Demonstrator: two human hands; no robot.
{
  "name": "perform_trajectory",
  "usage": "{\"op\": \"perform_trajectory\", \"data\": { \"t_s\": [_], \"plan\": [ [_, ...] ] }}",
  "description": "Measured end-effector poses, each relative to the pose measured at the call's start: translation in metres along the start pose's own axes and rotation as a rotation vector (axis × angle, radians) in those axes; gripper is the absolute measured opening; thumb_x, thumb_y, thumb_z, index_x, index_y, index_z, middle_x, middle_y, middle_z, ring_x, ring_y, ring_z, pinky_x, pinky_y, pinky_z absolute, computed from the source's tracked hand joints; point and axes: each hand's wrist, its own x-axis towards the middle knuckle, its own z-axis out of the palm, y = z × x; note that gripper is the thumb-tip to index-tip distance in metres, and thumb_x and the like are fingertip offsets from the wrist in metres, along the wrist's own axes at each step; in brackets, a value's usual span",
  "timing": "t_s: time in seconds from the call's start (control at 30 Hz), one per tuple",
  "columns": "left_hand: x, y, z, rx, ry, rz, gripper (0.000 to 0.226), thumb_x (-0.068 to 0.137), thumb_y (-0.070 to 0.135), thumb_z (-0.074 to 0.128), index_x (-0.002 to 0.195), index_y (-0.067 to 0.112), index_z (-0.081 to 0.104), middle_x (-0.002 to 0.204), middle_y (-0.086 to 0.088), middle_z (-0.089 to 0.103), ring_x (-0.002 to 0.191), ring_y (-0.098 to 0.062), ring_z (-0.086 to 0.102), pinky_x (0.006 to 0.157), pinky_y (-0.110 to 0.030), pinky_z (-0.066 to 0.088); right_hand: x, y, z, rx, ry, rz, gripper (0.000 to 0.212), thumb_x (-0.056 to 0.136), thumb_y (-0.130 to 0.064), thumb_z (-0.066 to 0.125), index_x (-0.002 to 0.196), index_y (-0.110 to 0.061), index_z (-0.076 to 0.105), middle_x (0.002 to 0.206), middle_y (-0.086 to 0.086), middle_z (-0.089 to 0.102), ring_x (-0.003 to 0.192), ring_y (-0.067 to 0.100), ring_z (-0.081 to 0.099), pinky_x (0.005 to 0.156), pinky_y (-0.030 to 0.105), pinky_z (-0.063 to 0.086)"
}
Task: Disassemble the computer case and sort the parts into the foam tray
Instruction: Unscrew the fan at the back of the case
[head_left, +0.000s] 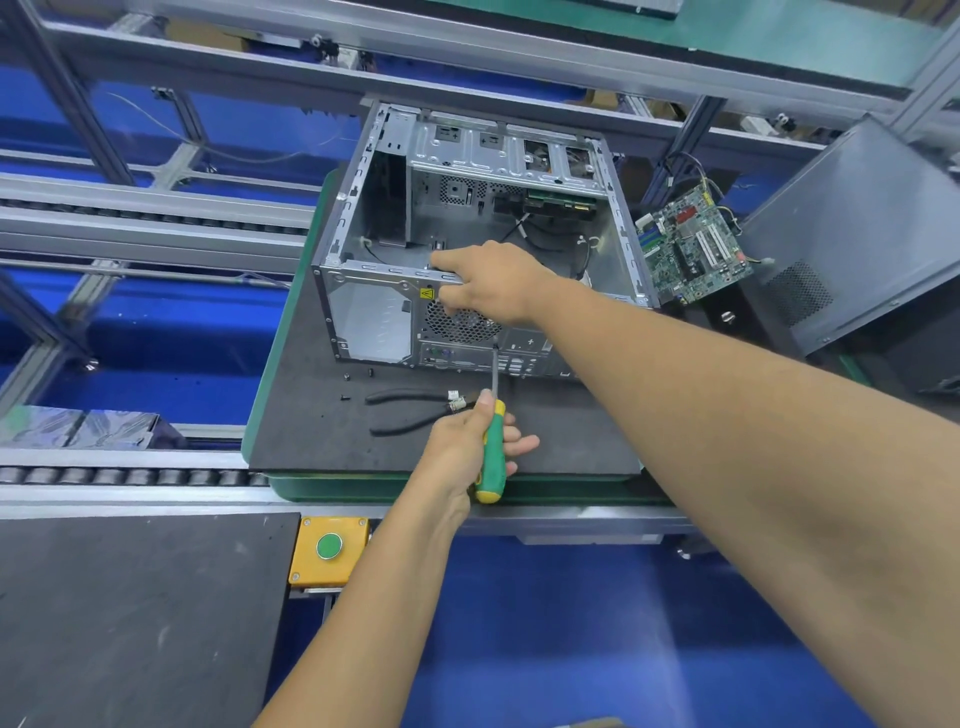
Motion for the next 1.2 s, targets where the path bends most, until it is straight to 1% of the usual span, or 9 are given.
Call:
{"op": "perform_trajectory", "data": {
  "t_s": [0.13, 0.23, 0.4, 0.5, 0.63, 0.87, 1.0, 1.1, 1.2],
  "plan": [
    [-0.002, 0.001, 0.004, -0.064, 0.001, -0.093, 0.052, 0.108, 0.049, 0.041, 0.099, 0.007, 0.07, 0.065, 0.002, 0.066, 0.054, -0.014, 0.066, 0.05, -0.025, 0.047, 0.0, 0.0, 0.0, 0.001, 0.002, 0.003, 0.012, 0.086, -0.037, 0.057, 0.085, -0.034, 0.046, 0.06, -0.002, 0.051, 0.062, 0.014, 0.051, 0.056, 0.035, 0.032],
    [0.001, 0.0, 0.008, -0.031, 0.098, -0.076, 0.045, 0.102, 0.054, 0.052, 0.097, 0.011, 0.061, 0.061, -0.002, 0.052, 0.043, -0.013, 0.047, 0.044, -0.024, 0.042, 0.0, -0.001, 0.001, -0.003, 0.006, 0.0, 0.014, 0.087, -0.037, 0.058, 0.083, -0.035, 0.044, 0.059, -0.002, 0.05, 0.062, 0.016, 0.05, 0.055, 0.034, 0.03],
    [0.004, -0.012, 0.003, 0.121, 0.248, 0.138, 0.048, 0.082, 0.037, 0.086, 0.102, 0.012, 0.05, 0.087, -0.007, 0.064, 0.054, -0.012, 0.061, 0.05, -0.027, 0.052, 0.0, 0.0, 0.002, -0.008, 0.007, 0.006, 0.014, 0.085, -0.038, 0.056, 0.079, -0.036, 0.043, 0.055, -0.001, 0.047, 0.058, 0.016, 0.048, 0.055, 0.035, 0.032],
    [0.003, -0.013, 0.0, 0.144, 0.29, 0.224, 0.042, 0.084, 0.035, 0.084, 0.09, 0.01, 0.052, 0.083, -0.009, 0.066, 0.059, -0.016, 0.072, 0.05, -0.033, 0.059, 0.001, 0.0, 0.002, -0.005, 0.008, 0.003, 0.02, 0.085, -0.038, 0.056, 0.073, -0.041, 0.04, 0.055, -0.002, 0.048, 0.058, 0.014, 0.048, 0.056, 0.035, 0.032],
    [0.0, -0.016, 0.001, 0.173, 0.192, 0.222, 0.04, 0.096, 0.043, 0.069, 0.087, 0.01, 0.049, 0.079, -0.006, 0.06, 0.073, -0.02, 0.078, 0.066, -0.046, 0.061, 0.001, 0.0, 0.002, 0.0, 0.007, 0.005, 0.01, 0.086, -0.039, 0.057, 0.087, -0.038, 0.047, 0.058, -0.003, 0.05, 0.061, 0.011, 0.049, 0.056, 0.034, 0.032],
    [0.005, -0.009, 0.006, -0.124, 0.017, -0.092, 0.051, 0.107, 0.049, 0.045, 0.104, 0.005, 0.07, 0.071, 0.0, 0.07, 0.054, -0.015, 0.064, 0.054, -0.029, 0.051, 0.002, 0.001, 0.003, 0.005, 0.002, 0.009, 0.021, 0.085, -0.038, 0.057, 0.073, -0.04, 0.041, 0.061, -0.001, 0.054, 0.062, 0.014, 0.052, 0.057, 0.034, 0.032],
    [0.011, -0.009, 0.011, -0.022, 0.147, 0.034, 0.039, 0.1, 0.047, 0.061, 0.105, 0.009, 0.057, 0.069, -0.003, 0.058, 0.046, -0.012, 0.05, 0.046, -0.028, 0.046, 0.002, 0.001, 0.003, -0.001, 0.003, 0.009, 0.014, 0.086, -0.038, 0.057, 0.08, -0.036, 0.045, 0.062, 0.0, 0.056, 0.064, 0.017, 0.054, 0.057, 0.035, 0.033],
    [0.01, -0.014, 0.011, 0.021, 0.25, 0.132, 0.045, 0.087, 0.033, 0.083, 0.106, 0.011, 0.049, 0.092, -0.011, 0.064, 0.049, -0.008, 0.059, 0.047, -0.027, 0.052, 0.001, 0.0, 0.002, -0.002, 0.005, 0.004, 0.01, 0.086, -0.038, 0.057, 0.086, -0.033, 0.048, 0.061, -0.001, 0.055, 0.064, 0.018, 0.054, 0.058, 0.035, 0.035],
    [0.008, -0.015, 0.006, 0.006, 0.265, 0.167, 0.04, 0.087, 0.031, 0.083, 0.102, 0.008, 0.053, 0.096, -0.014, 0.069, 0.064, -0.018, 0.075, 0.054, -0.03, 0.059, 0.002, 0.0, 0.002, -0.005, 0.001, 0.0, 0.01, 0.086, -0.038, 0.057, 0.086, -0.033, 0.048, 0.061, -0.001, 0.055, 0.063, 0.018, 0.054, 0.058, 0.035, 0.035]
  ]
}}
